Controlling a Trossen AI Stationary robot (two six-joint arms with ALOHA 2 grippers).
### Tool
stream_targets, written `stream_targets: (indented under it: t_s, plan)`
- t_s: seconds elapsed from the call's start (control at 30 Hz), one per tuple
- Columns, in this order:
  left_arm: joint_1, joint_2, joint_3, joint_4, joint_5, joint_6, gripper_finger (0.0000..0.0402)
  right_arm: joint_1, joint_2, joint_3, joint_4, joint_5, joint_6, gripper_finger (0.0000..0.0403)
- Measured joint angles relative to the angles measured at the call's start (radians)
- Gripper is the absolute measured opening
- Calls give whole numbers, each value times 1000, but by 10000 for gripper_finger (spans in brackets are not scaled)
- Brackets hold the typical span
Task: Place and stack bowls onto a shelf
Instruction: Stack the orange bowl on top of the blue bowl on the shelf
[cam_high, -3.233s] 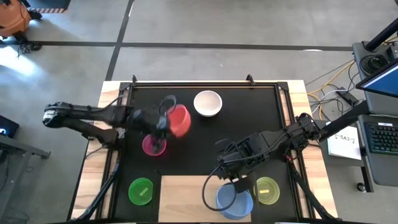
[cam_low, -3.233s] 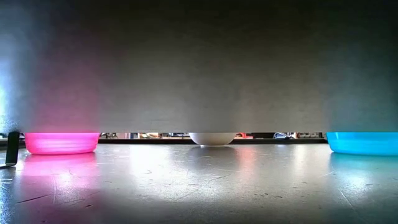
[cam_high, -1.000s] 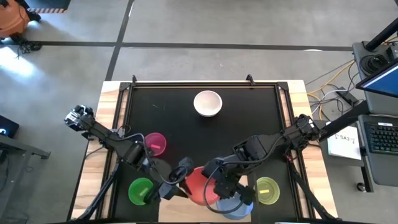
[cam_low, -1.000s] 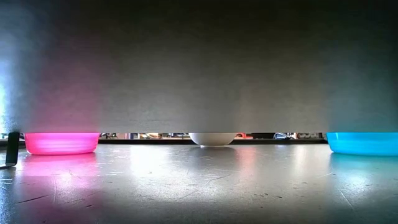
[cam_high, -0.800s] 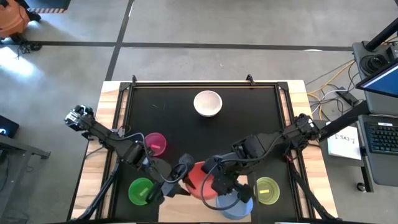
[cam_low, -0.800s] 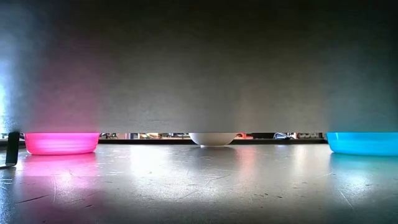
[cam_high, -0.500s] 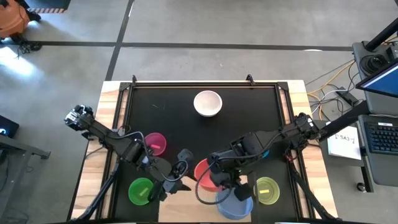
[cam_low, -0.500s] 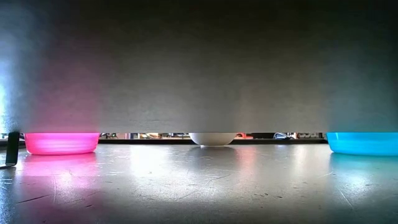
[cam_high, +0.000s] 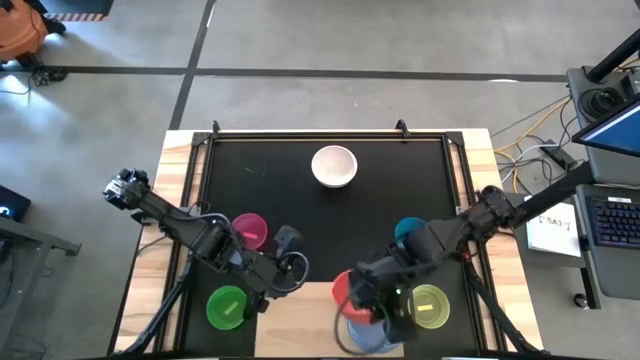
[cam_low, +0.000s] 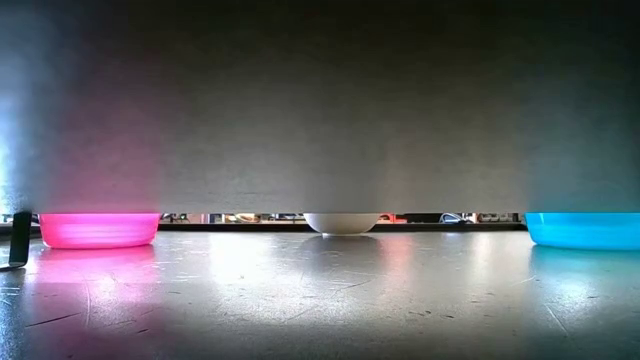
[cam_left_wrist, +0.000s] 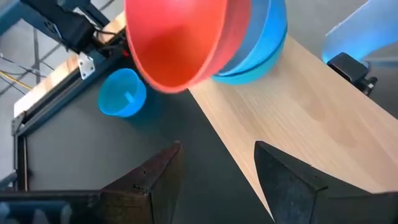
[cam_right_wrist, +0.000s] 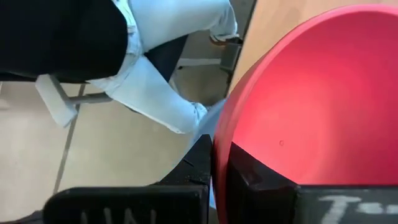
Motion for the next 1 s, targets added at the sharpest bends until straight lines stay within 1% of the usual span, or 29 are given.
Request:
stream_targets:
  t_s: [0.17,0.27,0.37,0.57,0.67,0.9,1.0]
  plan:
    - [0,0,-7,-9,0,-11,183,70,9,-10,52,62,44,8]
    - [0,-3,-7,-11,0,-25,183,106,25,-11,63,109,44,8]
    - [0,-5,-8,-16,0,-26,183,126,43,-11,72,128,38,8]
    - [0,-5,-8,-32,-4,-30,183,145,61,-13,120,138,40,8]
    - [0,-5,-8,-40,-24,-43,183,147,62,-13,124,139,78,8]
    - [0,-5,-9,-75,-26,-74,183,152,60,-13,112,164,150,8]
    - [0,-5,-9,-79,-26,-74,183,159,61,-13,83,217,157,8]
